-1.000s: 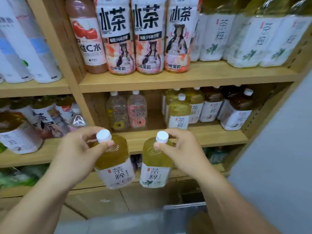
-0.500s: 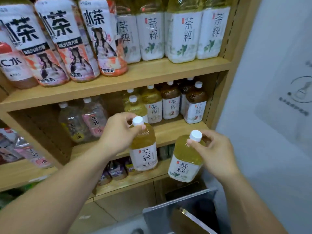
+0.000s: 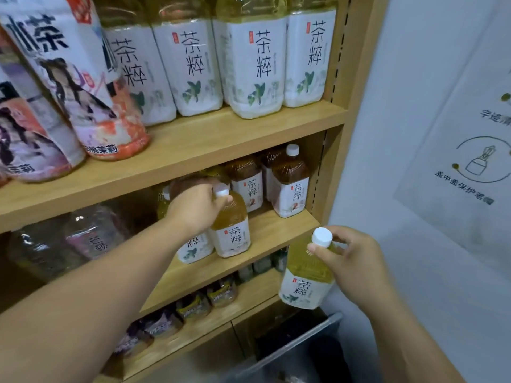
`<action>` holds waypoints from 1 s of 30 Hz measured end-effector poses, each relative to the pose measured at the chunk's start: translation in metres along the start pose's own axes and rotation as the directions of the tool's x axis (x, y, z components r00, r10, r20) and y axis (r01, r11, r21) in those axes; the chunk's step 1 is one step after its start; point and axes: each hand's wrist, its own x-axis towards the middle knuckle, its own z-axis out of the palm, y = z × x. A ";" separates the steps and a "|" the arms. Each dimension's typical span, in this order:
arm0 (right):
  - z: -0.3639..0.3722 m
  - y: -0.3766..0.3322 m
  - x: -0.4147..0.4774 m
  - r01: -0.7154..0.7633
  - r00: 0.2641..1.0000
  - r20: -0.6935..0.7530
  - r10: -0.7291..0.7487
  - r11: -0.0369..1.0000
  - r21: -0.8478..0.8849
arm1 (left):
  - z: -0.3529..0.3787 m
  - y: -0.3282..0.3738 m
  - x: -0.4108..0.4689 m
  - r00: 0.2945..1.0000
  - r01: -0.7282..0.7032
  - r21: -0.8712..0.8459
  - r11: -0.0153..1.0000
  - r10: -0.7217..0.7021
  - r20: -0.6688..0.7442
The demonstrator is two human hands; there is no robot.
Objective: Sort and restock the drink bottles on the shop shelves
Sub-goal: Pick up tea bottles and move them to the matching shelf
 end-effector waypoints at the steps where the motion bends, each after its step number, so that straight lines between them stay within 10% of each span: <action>1: 0.003 0.000 0.004 -0.008 1.000 0.006 0.008 1.000 0.011 | 0.000 -0.002 0.005 1.000 0.004 0.005 1.000 -0.004 0.016; 21: 0.010 -0.037 0.026 0.148 0.985 0.085 -0.148 0.989 0.004 | -0.009 0.005 0.023 0.994 0.113 -0.128 0.985 -0.113 0.004; 24: -0.001 -0.060 0.025 0.204 0.971 0.113 -0.211 0.976 0.074 | -0.019 0.010 -0.017 0.993 -0.030 -0.037 0.999 0.025 -0.111; 30: -0.027 -0.143 0.030 0.449 0.868 0.190 -0.460 0.888 0.101 | -0.036 0.037 -0.095 0.945 -0.315 -0.529 0.788 0.311 -0.100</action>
